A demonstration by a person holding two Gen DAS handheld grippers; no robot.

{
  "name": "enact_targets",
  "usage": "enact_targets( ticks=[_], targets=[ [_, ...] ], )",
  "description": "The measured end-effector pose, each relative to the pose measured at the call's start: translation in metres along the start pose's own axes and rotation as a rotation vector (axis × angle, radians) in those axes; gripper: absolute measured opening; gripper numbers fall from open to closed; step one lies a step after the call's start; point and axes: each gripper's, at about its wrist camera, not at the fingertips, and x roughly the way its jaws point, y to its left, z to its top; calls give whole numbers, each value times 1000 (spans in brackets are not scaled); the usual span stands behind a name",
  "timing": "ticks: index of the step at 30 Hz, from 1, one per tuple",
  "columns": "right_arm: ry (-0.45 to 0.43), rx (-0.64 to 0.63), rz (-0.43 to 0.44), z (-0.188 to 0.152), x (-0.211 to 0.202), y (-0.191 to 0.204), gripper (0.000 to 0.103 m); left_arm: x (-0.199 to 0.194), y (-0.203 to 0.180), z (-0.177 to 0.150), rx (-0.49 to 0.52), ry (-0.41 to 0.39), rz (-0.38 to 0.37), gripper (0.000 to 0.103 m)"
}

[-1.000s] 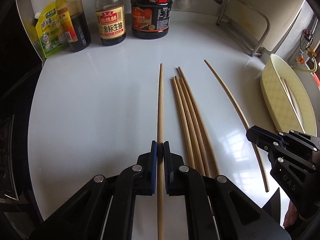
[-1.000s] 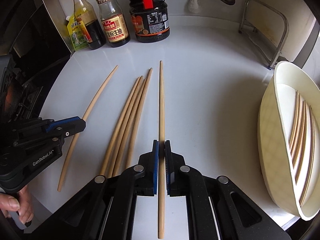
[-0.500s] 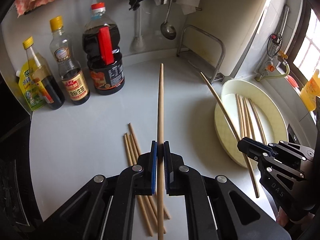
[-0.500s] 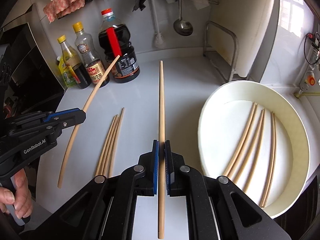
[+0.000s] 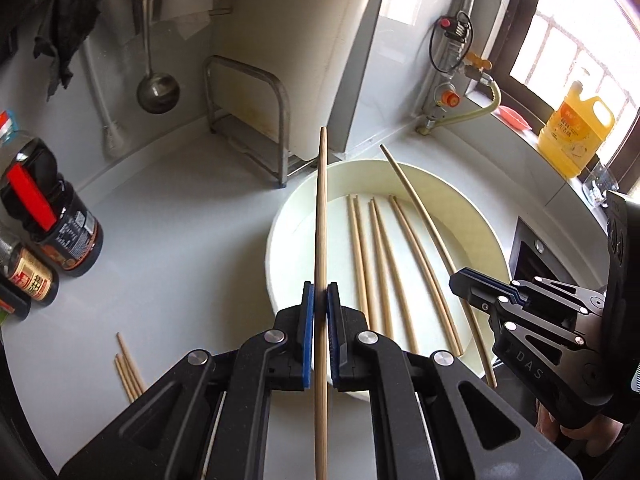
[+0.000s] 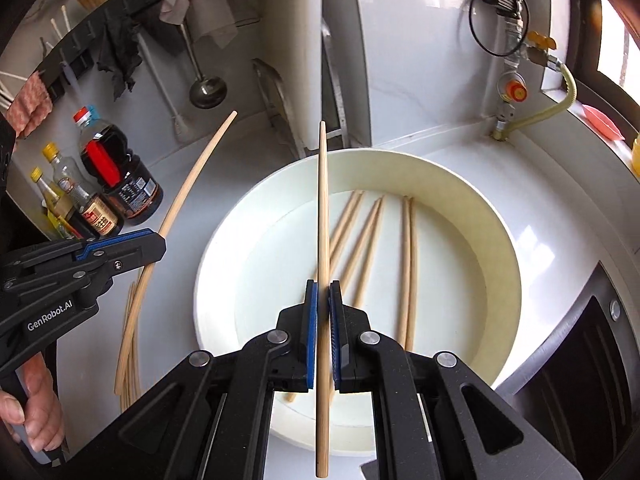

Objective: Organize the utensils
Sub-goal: 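Carry the left tool's chopstick over the white basin while the right tool carries its own, then open both tools to drop the two chopsticks into the white basin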

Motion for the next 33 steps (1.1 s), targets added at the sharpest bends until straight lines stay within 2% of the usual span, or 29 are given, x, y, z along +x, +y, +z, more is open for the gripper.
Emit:
enact_targets(
  ticks=[9, 16, 21, 24, 25, 26, 28, 31, 33],
  targets=[
    [68, 105, -42, -3, 29, -41, 6, 64, -40, 23, 88, 103, -45, 7],
    [110, 140, -48, 1, 52, -54, 6, 98, -46, 27, 105, 165, -40, 7],
    [116, 140, -52, 5, 56, -56, 6, 106, -41, 29, 82, 187, -26, 9],
    [103, 142, -58, 5, 51, -58, 14, 103, -37, 31, 69, 174, -5, 43],
    [99, 142, -63, 5, 50, -59, 14, 99, -35, 32, 64, 159, 6, 62],
    [97, 143, -65, 5, 48, -60, 14, 95, -33, 33, 58, 142, 16, 69],
    [93, 146, -64, 4, 46, -61, 14, 89, -29, 34, 49, 130, 26, 69],
    [85, 155, -66, 2, 40, -62, 21, 81, -23, 33, 38, 120, 50, 71],
    [85, 155, -59, 0, 34, -60, 22, 74, -20, 30, 31, 112, 60, 73]
  ],
)
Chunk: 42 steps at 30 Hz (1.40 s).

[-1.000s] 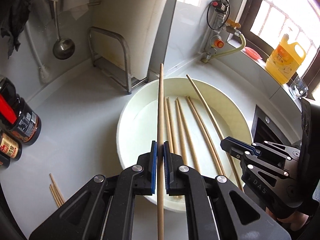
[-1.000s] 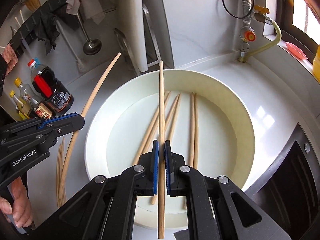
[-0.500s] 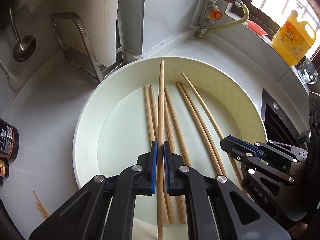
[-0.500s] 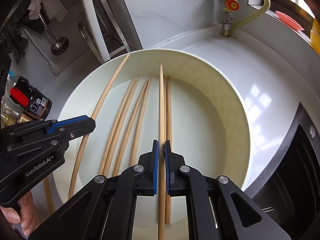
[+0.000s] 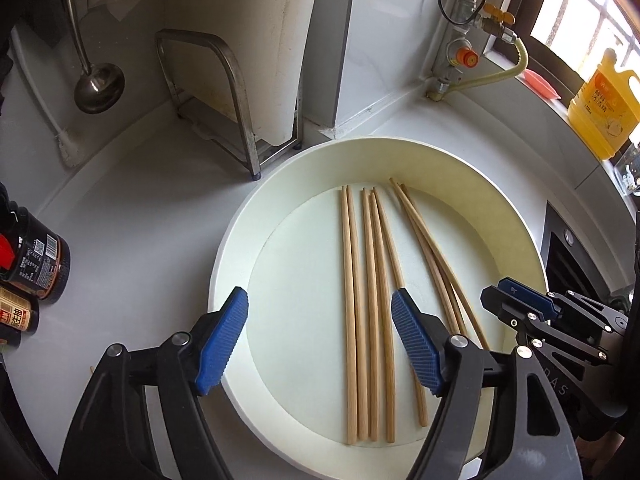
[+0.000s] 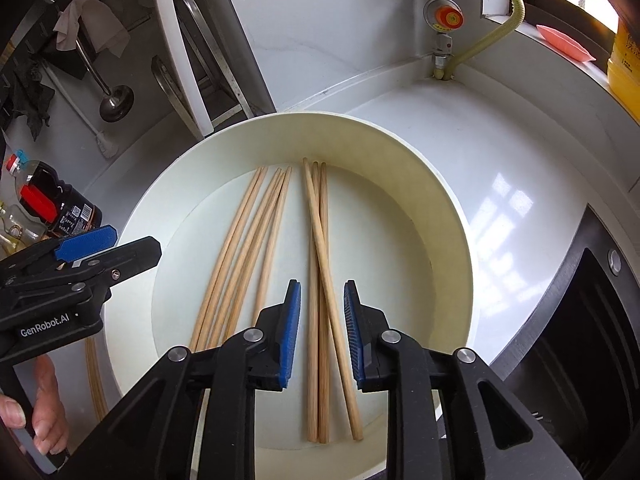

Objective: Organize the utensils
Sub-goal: 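Move both open tools back over the remaining chopstick row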

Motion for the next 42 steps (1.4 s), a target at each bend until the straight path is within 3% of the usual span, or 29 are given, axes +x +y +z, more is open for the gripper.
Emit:
enact_targets(
  ticks=[13, 24, 42],
  targets=[
    [-27, -28, 22, -16, -26, 16, 35, -46, 8, -26, -24, -67, 34, 80],
    [-51, -88, 46, -34, -49, 41, 39, -84, 20, -56, -61, -121, 65, 80],
    [-25, -291, 136, -62, -55, 130, 45, -119, 97, -129, -281, -139, 146, 89]
  ],
)
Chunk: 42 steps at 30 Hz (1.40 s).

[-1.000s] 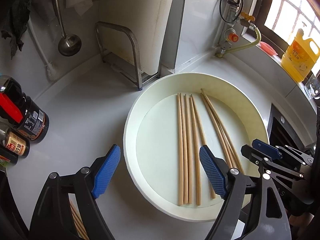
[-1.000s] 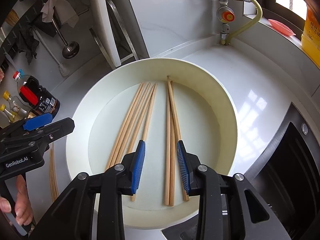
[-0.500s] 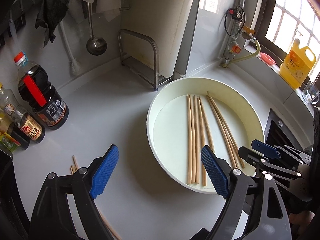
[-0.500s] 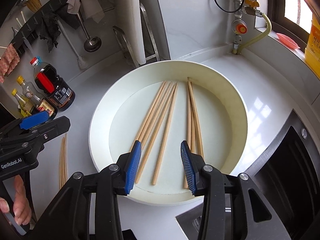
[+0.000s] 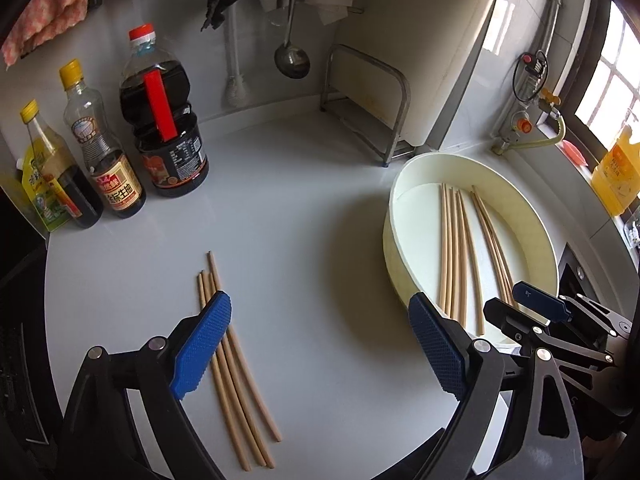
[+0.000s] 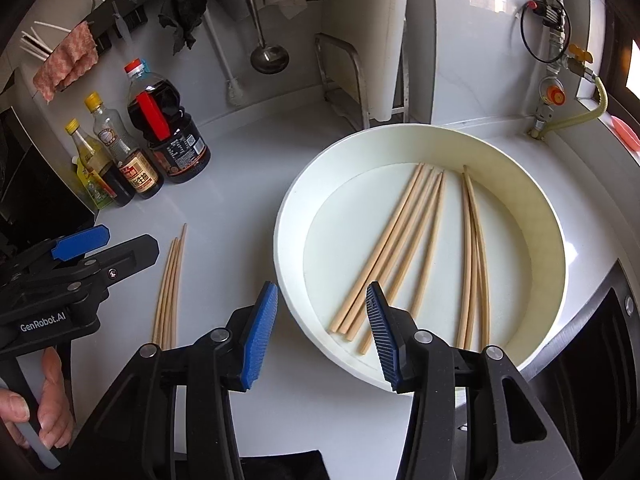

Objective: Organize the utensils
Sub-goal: 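Move both open tools back over the remaining chopstick row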

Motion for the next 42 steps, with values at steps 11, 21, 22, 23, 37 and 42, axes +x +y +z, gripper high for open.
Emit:
enact_targets(
  ticks=[11, 21, 22, 23, 37, 42],
  targets=[
    [54, -125, 79, 0, 21, 66, 49, -13, 75, -36, -148, 26, 100, 90],
    [127, -201, 111, -15, 53, 111, 50, -4, 130, -74, -241, 86, 177, 90],
    [136, -203, 112, -17, 57, 115, 50, -2, 134, -78, -244, 93, 182, 90],
    [144, -206, 112, -19, 62, 118, 50, 0, 137, -82, -248, 100, 185, 90],
    [198, -221, 95, -38, 113, 147, 50, 30, 162, -104, -256, 158, 197, 90],
    [189, -259, 86, -40, 120, 159, 50, 33, 164, -105, -254, 160, 192, 90]
  ],
)
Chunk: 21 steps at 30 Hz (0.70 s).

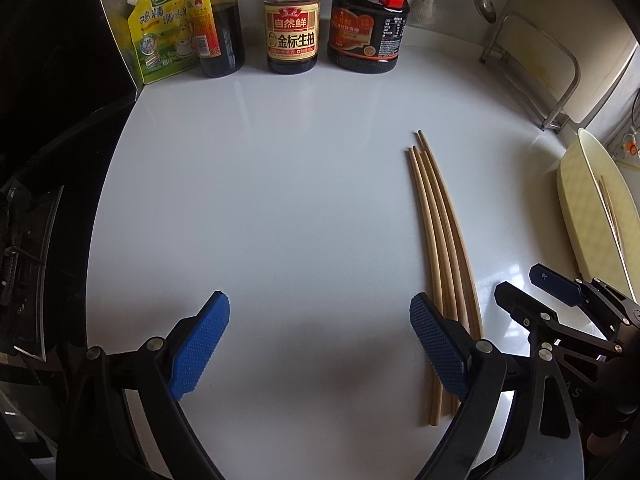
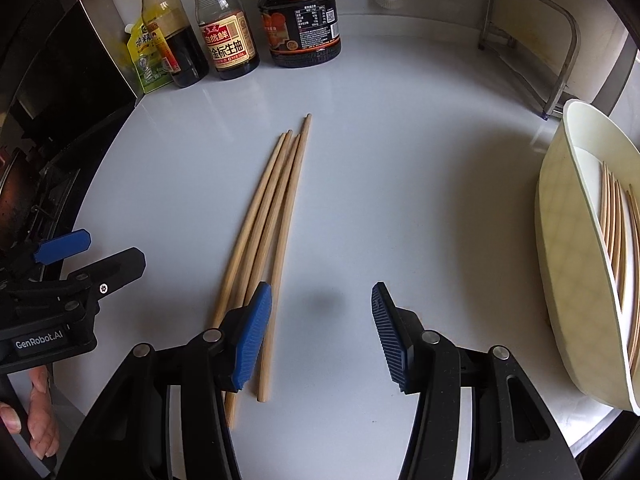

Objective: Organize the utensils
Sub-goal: 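Move both open tools back over the remaining chopstick row, then lower both open tools onto the chopstick row and separate one chopstick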

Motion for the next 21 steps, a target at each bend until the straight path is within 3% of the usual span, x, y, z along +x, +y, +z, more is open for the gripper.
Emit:
enact_targets(
  ticks=[13, 21],
  targets=[
    [43, -101, -67, 1, 19, 17, 50, 8, -6, -6, 11, 14, -22, 90],
    [42, -83, -86, -3, 21, -1, 50, 15, -22, -7, 35, 14, -28, 90]
  ],
)
